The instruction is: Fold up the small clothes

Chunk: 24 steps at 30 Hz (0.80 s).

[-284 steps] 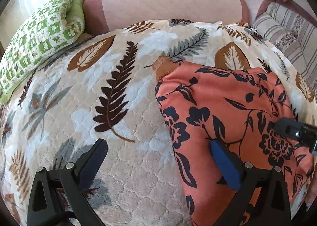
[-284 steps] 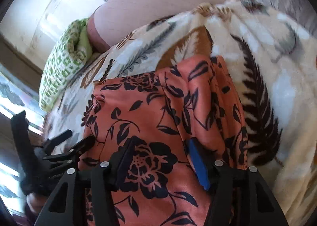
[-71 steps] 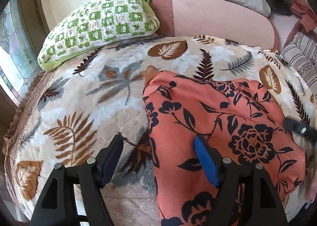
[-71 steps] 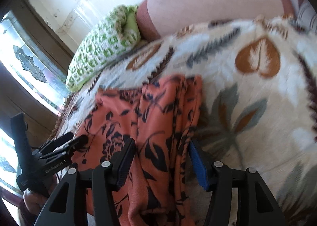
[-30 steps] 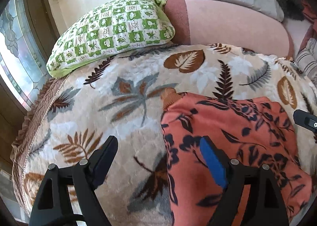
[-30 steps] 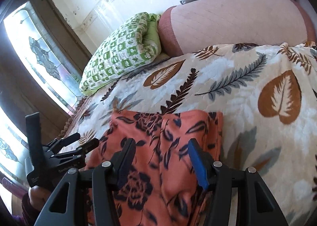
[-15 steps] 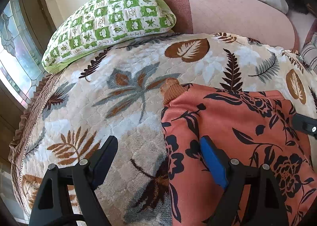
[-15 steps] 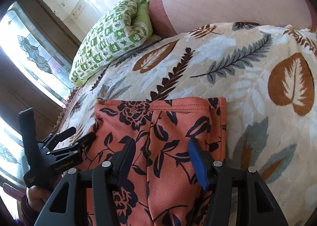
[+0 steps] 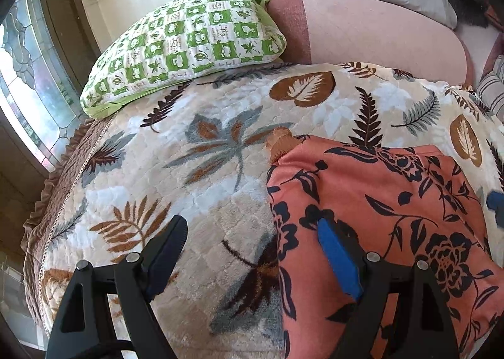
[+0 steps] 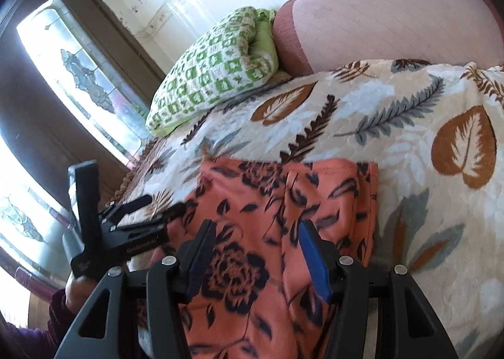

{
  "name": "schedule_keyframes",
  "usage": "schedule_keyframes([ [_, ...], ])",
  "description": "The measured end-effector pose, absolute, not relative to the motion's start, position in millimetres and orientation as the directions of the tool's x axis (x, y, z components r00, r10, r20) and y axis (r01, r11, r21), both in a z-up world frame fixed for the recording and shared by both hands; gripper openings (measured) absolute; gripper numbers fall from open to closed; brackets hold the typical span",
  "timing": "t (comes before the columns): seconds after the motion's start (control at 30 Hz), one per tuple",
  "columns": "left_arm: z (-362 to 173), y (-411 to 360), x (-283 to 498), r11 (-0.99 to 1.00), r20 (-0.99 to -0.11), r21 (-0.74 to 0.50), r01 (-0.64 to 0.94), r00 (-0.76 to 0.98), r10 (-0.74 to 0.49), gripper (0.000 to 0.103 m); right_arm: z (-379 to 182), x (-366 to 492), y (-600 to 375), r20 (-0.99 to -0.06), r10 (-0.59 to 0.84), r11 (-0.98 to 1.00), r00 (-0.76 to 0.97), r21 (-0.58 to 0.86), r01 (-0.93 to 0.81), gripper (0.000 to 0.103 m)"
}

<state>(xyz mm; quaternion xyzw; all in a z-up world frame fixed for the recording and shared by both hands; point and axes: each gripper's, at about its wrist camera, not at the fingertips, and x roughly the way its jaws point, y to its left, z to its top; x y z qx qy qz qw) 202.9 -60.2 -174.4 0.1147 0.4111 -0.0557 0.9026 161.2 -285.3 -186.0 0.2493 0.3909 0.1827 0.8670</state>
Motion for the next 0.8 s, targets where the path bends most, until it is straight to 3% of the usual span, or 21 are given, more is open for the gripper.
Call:
schedule_keyframes([
  [0.13, -169.7, -55.5, 187.9, 0.971, -0.750, 0.146, 0.189, 0.661, -0.016, 0.085, -188.2, 141.8, -278.9, -0.613, 0.519, 0.812, 0.596, 0.571, -0.120, 0.059],
  [0.33, -187.5, -62.1, 157.5, 0.968, -0.791, 0.135, 0.213, 0.612, -0.024, 0.085, -214.6, 125.7, -262.9, -0.727, 0.457, 0.865, 0.512, 0.498, -0.064, 0.059],
  [0.8, -205.5, -70.0, 89.7, 0.934, -0.773, 0.192, 0.301, 0.633, -0.045, 0.086, -235.3, 94.2, -259.3, -0.705, 0.362, 0.885, 0.610, 0.465, 0.012, 0.060],
])
